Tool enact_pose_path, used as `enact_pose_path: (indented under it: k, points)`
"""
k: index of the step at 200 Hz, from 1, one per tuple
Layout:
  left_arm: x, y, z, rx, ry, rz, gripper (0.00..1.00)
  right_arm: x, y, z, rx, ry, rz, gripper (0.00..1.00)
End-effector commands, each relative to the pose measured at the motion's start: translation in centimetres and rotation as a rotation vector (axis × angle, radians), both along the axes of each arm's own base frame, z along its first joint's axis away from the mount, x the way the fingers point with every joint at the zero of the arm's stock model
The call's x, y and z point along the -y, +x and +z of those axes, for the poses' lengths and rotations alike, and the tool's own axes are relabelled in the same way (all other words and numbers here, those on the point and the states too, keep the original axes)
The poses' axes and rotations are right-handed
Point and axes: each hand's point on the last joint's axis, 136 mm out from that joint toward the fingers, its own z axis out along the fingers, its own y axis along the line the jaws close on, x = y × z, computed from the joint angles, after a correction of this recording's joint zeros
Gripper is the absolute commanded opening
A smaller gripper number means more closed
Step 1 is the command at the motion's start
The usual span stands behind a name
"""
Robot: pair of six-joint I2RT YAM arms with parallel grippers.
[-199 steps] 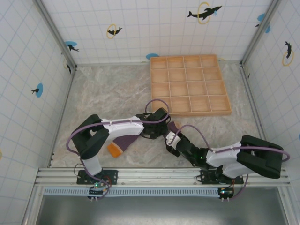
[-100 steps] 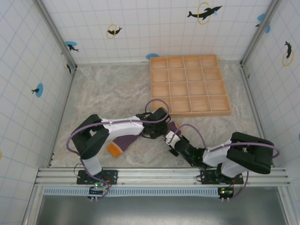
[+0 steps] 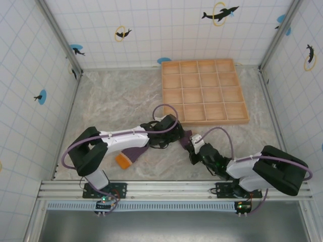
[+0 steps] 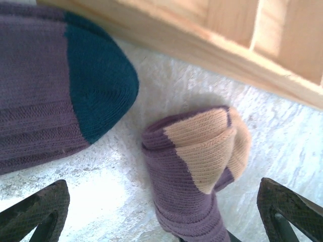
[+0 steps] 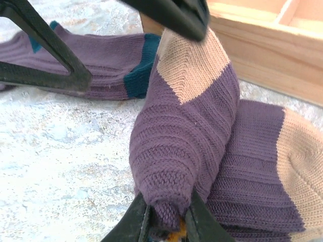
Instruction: Roll the socks
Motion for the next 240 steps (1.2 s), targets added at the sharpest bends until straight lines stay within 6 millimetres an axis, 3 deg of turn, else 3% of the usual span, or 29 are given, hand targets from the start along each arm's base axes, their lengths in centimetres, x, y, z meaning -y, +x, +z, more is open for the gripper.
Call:
enact_pose_path:
  k: [1, 58, 99, 140, 178, 240]
  points:
    - [-0.2, 0.6, 0.9, 0.068, -0.014, -0.001, 0.97, 1.0, -1.8, -2.3, -0.206, 0.075, -0.008, 0.0]
    - [0.9, 0.0, 0.8, 0.091, -0.037, -0.042, 0.92, 2.9, -2.4, -4.2, -0.483, 0.228, -0.119, 0.0]
    - [1.8, -0.7, -0.1, 0.083, -0.061, -0.108, 0.77, 3.3, -2.7, -5.2, -0.619, 0.292, -0.181, 0.0]
    - [3.0, -1.6, -1.4, 0.074, -0.112, -0.187, 0.73, 4.7, -2.8, -6.8, -0.739, 0.289, -0.313, 0.0]
    - [4.4, -1.5, -2.4, 0.082, -0.124, -0.252, 0.65, 5.1, -3.1, -7.3, -0.848, 0.326, -0.377, 0.0]
    - [4.9, -0.3, -4.0, 0.073, -0.126, -0.241, 0.56, 5.4, -3.3, -7.5, -0.907, 0.363, -0.409, 0.0]
